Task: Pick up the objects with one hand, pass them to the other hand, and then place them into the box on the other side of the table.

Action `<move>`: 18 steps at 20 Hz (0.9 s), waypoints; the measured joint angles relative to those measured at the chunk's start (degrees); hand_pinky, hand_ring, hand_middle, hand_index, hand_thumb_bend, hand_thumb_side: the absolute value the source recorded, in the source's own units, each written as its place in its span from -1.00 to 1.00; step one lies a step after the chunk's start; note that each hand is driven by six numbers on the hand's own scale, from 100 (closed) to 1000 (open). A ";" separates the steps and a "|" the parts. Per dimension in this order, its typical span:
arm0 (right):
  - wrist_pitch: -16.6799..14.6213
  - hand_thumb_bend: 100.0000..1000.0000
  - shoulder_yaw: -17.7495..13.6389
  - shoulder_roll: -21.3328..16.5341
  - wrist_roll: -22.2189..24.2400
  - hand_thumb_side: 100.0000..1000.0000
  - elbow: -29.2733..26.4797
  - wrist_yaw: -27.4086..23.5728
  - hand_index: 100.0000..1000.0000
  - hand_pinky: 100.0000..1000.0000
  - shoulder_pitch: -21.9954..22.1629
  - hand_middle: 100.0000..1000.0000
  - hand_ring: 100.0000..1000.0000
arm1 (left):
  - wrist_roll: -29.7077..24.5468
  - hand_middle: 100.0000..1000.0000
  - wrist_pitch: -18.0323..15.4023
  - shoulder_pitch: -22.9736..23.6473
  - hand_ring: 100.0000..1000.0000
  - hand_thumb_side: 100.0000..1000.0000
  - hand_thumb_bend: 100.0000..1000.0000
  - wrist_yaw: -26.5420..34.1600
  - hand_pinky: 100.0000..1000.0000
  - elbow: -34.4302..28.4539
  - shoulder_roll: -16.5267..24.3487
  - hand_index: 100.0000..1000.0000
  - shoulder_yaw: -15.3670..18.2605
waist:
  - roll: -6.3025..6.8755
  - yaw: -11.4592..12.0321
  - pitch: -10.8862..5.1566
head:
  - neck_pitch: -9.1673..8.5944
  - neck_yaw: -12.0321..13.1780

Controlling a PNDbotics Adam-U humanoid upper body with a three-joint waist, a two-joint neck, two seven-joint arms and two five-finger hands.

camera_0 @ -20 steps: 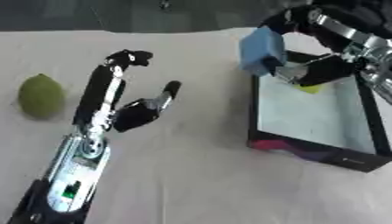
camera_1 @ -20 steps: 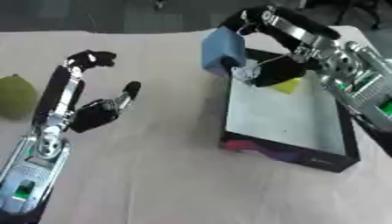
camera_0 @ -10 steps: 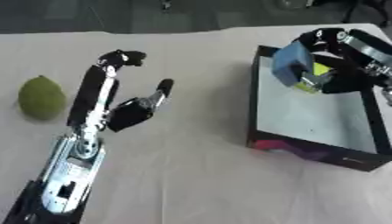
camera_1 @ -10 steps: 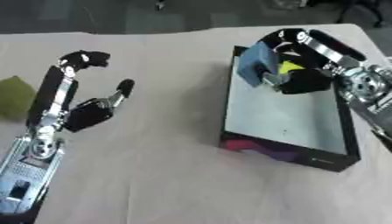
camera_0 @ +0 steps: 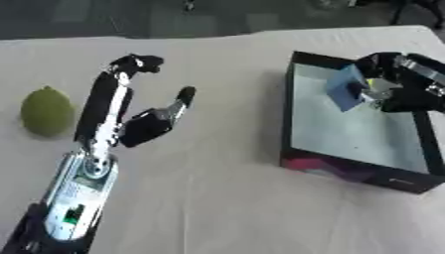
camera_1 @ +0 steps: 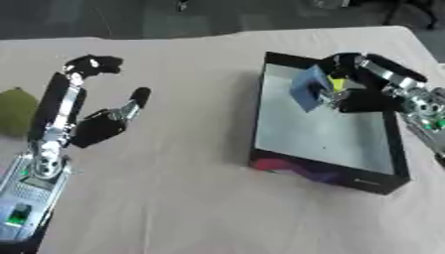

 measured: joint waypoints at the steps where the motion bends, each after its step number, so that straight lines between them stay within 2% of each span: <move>1: -0.32 -1.00 -0.08 0.00 -0.32 -0.47 0.66 0.85 0.39 0.83 0.03 0.23 1.00 | 0.01 0.19 -0.01 0.00 0.45 0.10 -0.20 0.00 0.66 0.00 0.00 0.51 0.00 | 0.00 0.01 0.00 | -0.13 -0.03; 2: -0.66 -1.00 -0.22 0.00 -0.77 -0.46 1.29 1.77 0.43 0.84 0.17 0.29 1.00 | 0.02 0.19 -0.01 -0.01 0.45 0.10 -0.21 0.00 0.66 0.00 0.00 0.51 0.00 | 0.00 0.02 0.00 | -0.36 -0.05; 3: -0.93 -0.94 -0.32 0.00 -1.36 -0.40 1.90 2.77 0.54 0.85 0.39 0.44 1.00 | 0.04 0.19 -0.02 -0.02 0.45 0.10 -0.20 0.00 0.66 -0.01 0.00 0.51 0.00 | 0.00 0.02 0.00 | -0.47 -0.11; 5: -1.39 -0.72 -0.50 0.00 -2.57 -0.11 2.70 4.99 0.81 0.91 0.68 0.78 1.00 | 0.10 0.19 0.01 -0.04 0.45 0.10 -0.21 0.00 0.66 -0.02 0.00 0.51 0.02 | 0.00 0.03 0.00 | -0.60 -0.17; 7: -1.95 -0.62 -0.69 0.00 -3.34 0.09 3.07 7.27 0.97 0.96 1.03 0.99 1.00 | 0.22 0.19 0.11 -0.04 0.45 0.11 -0.21 0.00 0.66 -0.03 0.00 0.51 0.11 | 0.00 0.03 0.00 | -0.87 -0.16; 10: -2.89 -0.58 -1.29 0.00 -4.38 0.19 3.26 9.59 1.00 0.98 1.31 1.00 1.00 | 0.38 0.19 0.12 -0.04 0.45 0.11 -0.20 0.00 0.66 -0.07 0.00 0.51 0.16 | 0.00 0.01 0.00 | -0.93 -0.15; 14: -4.01 -0.64 -1.96 0.00 -5.83 0.16 3.08 10.33 1.00 0.99 1.77 1.00 1.00 | 0.54 0.18 0.15 -0.04 0.45 0.10 -0.21 0.00 0.66 -0.08 0.00 0.51 0.30 | 0.00 -0.01 0.00 | -0.94 0.04; 16: -4.06 -0.83 -2.33 0.02 -6.57 0.15 2.54 9.07 1.00 1.00 1.97 1.00 1.00 | 0.70 0.18 0.23 -0.04 0.44 0.10 -0.22 0.00 0.65 -0.10 0.00 0.51 0.33 | 0.00 -0.04 0.00 | -0.95 0.13; 17: -3.97 -1.00 -2.61 0.03 -7.04 0.20 2.03 7.73 1.00 1.00 1.97 1.00 1.00 | 0.77 0.18 0.29 -0.04 0.45 0.11 -0.22 0.00 0.65 -0.11 0.00 0.50 0.39 | 0.00 -0.04 0.00 | -0.95 0.23; 18: -3.81 -1.00 -2.96 0.09 -7.61 0.23 1.36 5.83 1.00 1.00 1.98 1.00 1.00 | 0.89 0.18 0.41 -0.04 0.45 0.11 -0.23 0.01 0.65 -0.13 0.01 0.50 0.57 | 0.00 -0.05 0.00 | -0.96 0.34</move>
